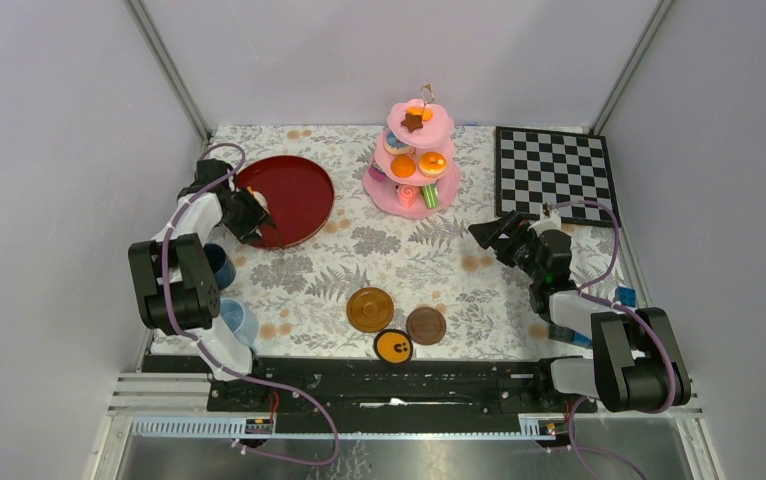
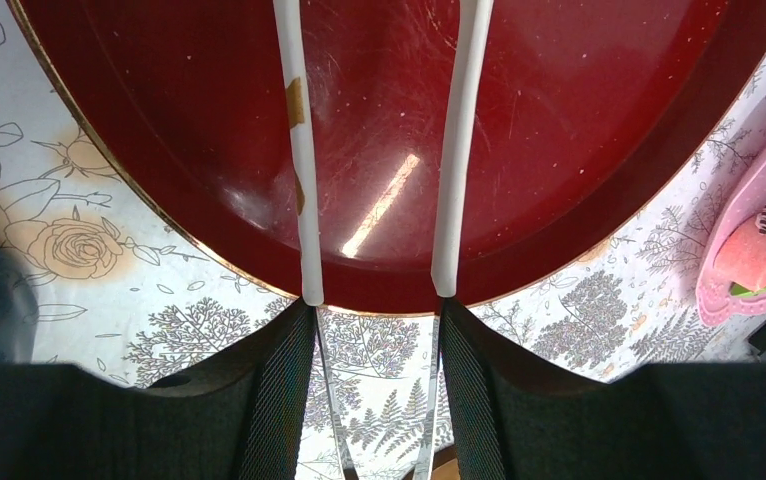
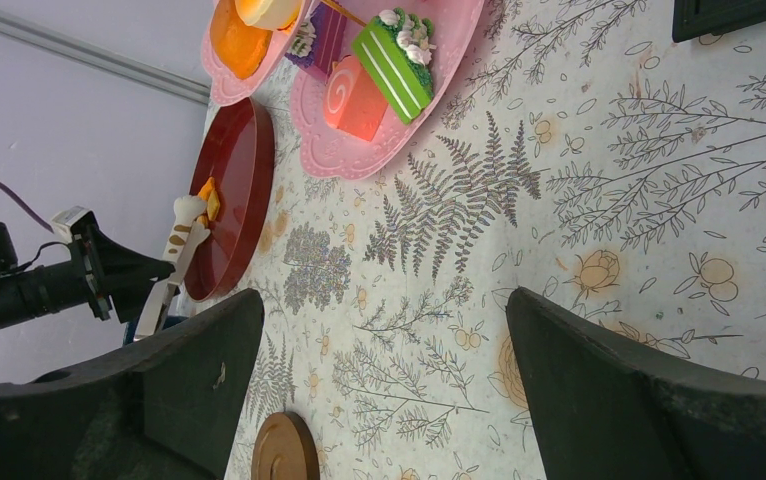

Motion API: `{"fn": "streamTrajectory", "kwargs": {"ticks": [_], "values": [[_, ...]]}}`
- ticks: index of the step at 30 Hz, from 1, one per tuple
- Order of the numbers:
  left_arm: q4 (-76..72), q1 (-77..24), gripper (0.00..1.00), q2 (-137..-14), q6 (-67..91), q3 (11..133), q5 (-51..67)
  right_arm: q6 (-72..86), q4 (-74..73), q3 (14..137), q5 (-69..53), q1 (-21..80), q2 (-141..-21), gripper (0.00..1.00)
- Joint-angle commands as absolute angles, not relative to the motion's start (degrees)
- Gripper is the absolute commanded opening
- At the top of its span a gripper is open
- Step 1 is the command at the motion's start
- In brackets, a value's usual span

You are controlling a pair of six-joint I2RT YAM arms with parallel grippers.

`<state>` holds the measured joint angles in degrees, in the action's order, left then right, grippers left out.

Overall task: Serve the afternoon tea
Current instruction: Pick up the desert from the tray.

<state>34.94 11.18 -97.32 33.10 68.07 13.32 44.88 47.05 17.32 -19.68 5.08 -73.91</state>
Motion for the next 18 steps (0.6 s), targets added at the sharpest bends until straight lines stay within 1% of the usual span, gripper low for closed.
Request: {"fn": "streamTrajectory", "kwargs": {"ticks": [1, 12, 18], "values": [[32.47, 11.60, 0.50, -98.36, 33.90, 71.31, 14.09, 45.01, 49.57, 17.24, -20.30, 4.88, -73.92, 0.98], [34.54, 11.37, 0.51, -100.35, 33.58, 74.15, 13.95, 45.18, 49.83, 17.31, -20.39, 4.83, -74.28, 0.98], [38.84, 8.66, 0.51, -102.78, 34.88, 78.04, 7.33, 45.26, 49.92, 17.31, -20.41, 4.83, -74.40, 0.98]]}}
